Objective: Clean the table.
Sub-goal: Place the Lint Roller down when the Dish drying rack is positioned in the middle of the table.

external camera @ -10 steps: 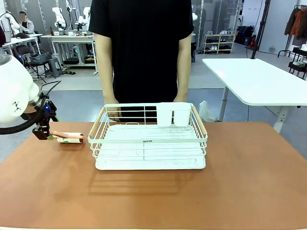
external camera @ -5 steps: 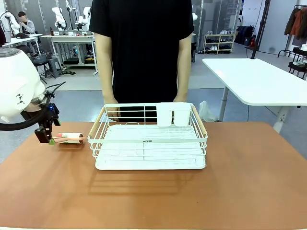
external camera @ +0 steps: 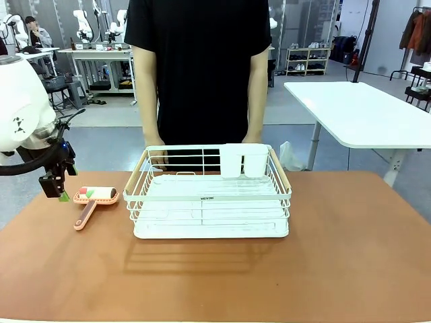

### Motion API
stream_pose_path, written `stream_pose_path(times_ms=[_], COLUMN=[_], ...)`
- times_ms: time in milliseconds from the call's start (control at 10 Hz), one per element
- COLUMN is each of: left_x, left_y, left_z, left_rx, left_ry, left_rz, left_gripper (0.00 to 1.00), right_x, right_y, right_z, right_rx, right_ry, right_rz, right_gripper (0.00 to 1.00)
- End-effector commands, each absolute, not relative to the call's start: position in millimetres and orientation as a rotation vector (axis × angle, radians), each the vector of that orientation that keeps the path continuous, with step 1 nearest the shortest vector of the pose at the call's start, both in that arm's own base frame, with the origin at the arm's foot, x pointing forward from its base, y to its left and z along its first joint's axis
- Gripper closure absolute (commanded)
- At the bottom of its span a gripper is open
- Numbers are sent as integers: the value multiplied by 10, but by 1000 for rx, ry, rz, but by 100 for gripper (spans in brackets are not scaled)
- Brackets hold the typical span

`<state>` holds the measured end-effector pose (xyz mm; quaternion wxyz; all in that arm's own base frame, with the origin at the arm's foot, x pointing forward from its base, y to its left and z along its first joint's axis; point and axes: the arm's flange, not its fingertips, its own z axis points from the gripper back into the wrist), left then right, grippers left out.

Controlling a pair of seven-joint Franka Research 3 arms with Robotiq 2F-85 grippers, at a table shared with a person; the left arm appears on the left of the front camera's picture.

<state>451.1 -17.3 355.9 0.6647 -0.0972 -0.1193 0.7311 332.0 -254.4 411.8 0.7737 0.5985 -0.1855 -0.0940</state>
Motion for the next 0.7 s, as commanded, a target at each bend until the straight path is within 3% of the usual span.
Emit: stream_pose_path(times_ms=[0,600], left_x=[4538,4538], left_y=[-176,-176], left_z=[3491,3491], left_rx=[-228,-228], left_ry=[-273,-273], left_rz=[1649,1649], left_gripper=[0,0], right_x=[3282,3282], right_y=[-2535,-2535], right_z=[4148,4148], right_rx=[1297,1297], right_ry=[-399,-399], right_rz=[-196,-196], right_gripper=[0,0])
